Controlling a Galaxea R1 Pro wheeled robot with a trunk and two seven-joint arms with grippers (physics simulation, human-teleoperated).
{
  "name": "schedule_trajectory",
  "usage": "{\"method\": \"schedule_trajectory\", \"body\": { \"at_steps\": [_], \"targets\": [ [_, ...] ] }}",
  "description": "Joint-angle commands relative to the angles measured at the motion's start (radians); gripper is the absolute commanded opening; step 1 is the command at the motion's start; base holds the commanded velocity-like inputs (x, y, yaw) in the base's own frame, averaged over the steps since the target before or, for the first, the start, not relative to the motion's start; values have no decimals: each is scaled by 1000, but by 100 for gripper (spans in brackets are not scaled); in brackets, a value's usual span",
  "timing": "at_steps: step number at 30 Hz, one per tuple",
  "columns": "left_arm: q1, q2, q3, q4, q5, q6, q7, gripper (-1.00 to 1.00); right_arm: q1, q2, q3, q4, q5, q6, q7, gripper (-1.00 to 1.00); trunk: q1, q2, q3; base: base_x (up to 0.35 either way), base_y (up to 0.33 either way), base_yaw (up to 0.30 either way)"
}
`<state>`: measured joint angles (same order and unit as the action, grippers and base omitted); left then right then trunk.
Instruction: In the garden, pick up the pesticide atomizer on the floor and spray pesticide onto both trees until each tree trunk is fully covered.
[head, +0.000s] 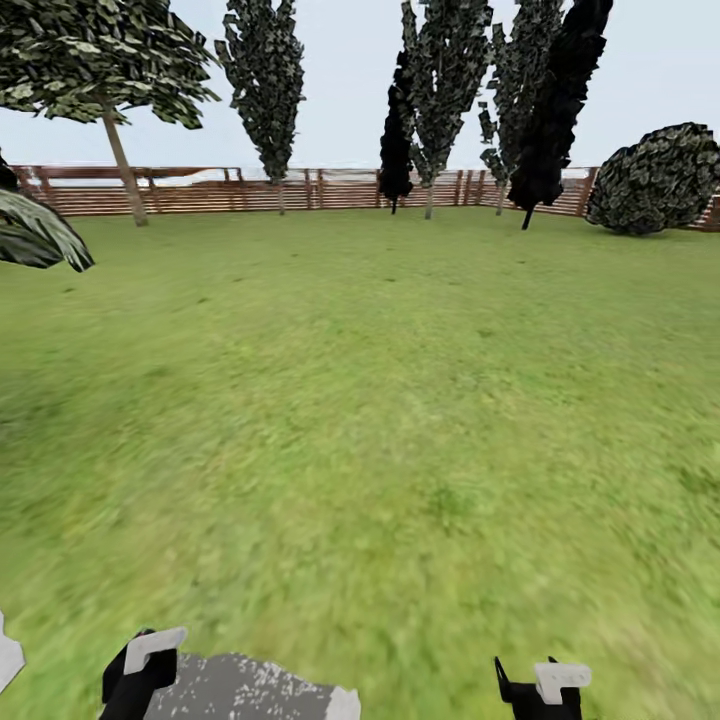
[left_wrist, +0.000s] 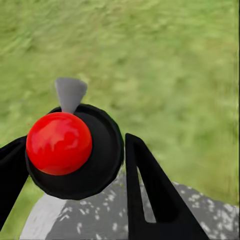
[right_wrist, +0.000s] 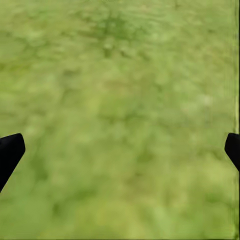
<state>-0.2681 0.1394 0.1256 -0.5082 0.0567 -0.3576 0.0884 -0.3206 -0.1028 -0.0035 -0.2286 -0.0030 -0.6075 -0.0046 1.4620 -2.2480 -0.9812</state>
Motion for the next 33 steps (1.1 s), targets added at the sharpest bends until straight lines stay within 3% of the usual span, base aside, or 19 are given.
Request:
{"method": "schedule_trajectory", "body": {
  "at_steps": [1,33],
  "targets": [
    [0,0,0,0,0,0,0,-100,0,0,0,0,0,0,0,100,0,0,0,175,-228,-300],
    [0,0,0,0,0,0,2,-100,0,1,2,3,-3,3,6,100,0,0,0,202,-221,-300]
  ]
}}
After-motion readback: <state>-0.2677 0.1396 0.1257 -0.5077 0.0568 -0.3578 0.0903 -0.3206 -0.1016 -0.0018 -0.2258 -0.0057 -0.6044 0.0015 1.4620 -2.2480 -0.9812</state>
